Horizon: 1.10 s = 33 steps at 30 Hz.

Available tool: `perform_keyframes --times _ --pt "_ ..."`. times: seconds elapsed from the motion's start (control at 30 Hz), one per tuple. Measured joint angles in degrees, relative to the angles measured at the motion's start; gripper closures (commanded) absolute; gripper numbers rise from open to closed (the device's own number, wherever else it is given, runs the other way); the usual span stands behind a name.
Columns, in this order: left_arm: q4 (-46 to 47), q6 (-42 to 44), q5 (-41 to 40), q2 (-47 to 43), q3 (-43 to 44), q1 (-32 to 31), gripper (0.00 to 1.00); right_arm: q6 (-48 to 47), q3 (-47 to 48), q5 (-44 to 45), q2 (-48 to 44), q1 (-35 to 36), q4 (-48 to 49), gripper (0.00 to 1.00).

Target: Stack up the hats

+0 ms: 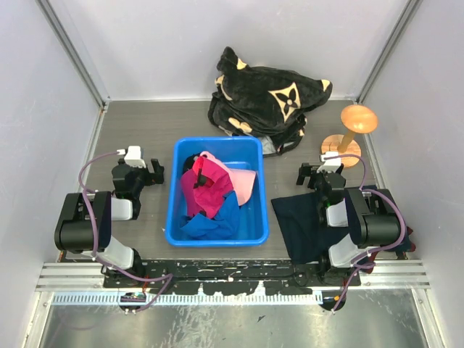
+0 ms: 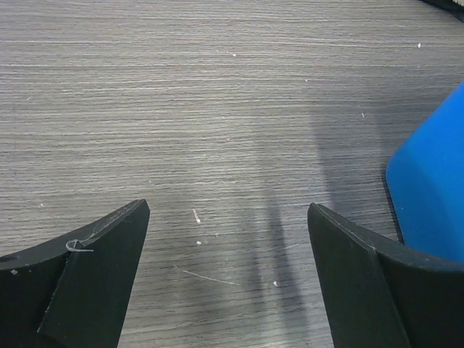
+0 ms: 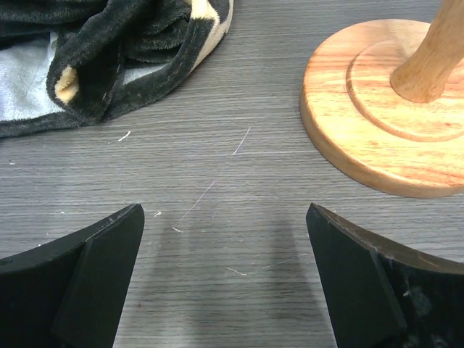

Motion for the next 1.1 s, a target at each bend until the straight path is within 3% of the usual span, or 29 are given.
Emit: perform_keyframes --times 0.4,0.5,0.6,0.77,0.9,1.1 --pt "-0.5 -0.2 -1.1 -0.3 0.0 0.0 0.02 -0.2 0.0 -0.2 0.0 0.0 0.0 0.00" --pt "-12.5 -1.4 -4.6 -5.3 3.6 0.0 0.02 -0.1 0.2 3.0 -2.0 0.9 -2.8 0.00" --pt "-28.6 -2.7 -5.0 -12.1 14.2 0.0 0.02 0.1 3.6 5.4 -8.7 2.1 -13.9 0.00" --pt "-46.7 -7.5 -1.2 -21.0 29.3 -0.1 0.02 4.5 22.7 5.3 -14.0 2.8 -37.7 0.05" --pt "-59.3 -12.5 1.1 -26.3 30.3 -1.4 0.02 9.8 32.1 3.5 -16.0 4.5 -49.8 0.11" --pt "-79.9 -19.4 -1.6 -28.2 29.4 -5.9 0.02 17.2 38.7 5.6 -14.7 12.7 -69.2 0.16"
